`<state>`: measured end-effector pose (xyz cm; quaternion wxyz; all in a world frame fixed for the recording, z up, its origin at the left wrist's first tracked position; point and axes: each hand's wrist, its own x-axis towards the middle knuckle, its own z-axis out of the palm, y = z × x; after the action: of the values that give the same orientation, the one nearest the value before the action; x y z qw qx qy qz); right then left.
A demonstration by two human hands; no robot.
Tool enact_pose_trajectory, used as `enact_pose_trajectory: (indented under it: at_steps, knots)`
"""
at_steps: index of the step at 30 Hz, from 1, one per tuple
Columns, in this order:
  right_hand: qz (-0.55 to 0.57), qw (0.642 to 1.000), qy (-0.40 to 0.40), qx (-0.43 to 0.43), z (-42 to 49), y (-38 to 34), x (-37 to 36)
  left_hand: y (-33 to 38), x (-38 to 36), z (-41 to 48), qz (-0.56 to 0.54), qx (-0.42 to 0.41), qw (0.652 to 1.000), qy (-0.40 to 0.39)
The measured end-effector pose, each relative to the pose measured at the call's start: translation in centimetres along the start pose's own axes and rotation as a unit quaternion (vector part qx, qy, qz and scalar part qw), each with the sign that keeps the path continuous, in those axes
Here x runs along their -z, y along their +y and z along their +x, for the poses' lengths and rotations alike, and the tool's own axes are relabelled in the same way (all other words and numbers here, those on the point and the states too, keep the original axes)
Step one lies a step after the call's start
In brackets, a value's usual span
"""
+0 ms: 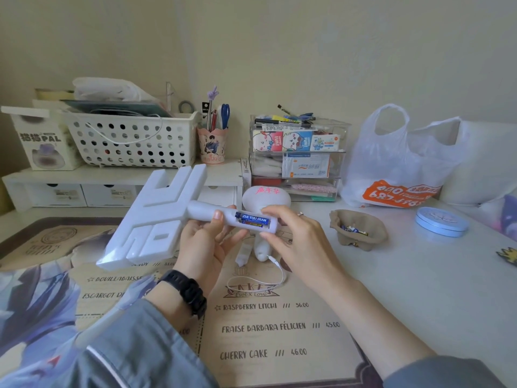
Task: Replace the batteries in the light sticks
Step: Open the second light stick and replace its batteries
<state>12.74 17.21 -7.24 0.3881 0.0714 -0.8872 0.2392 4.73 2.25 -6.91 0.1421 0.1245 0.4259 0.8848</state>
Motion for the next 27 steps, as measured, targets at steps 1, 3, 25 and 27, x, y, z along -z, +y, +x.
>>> enact_pose_trajectory:
  at_steps: [1,3,25,27]
  knots:
    - [-0.002,1.000,0.008,-0.008,0.0,0.0,0.0,0.1,0.0,0.0,-0.001,-0.002,1.000,-0.002]
    - [-0.022,0.999,0.026,0.013,0.1,0.0,0.1,0.1,0.0,-0.1,-0.002,-0.004,1.000,-0.006]
    - [-0.216,0.950,-0.223,0.030,0.0,-0.4,-2.4,1.5,1.8,1.6,0.169,-0.205,0.954,0.137]
    - [-0.262,0.925,-0.271,0.038,0.0,-0.5,-3.7,1.6,1.6,1.6,0.162,-0.219,0.954,0.128]
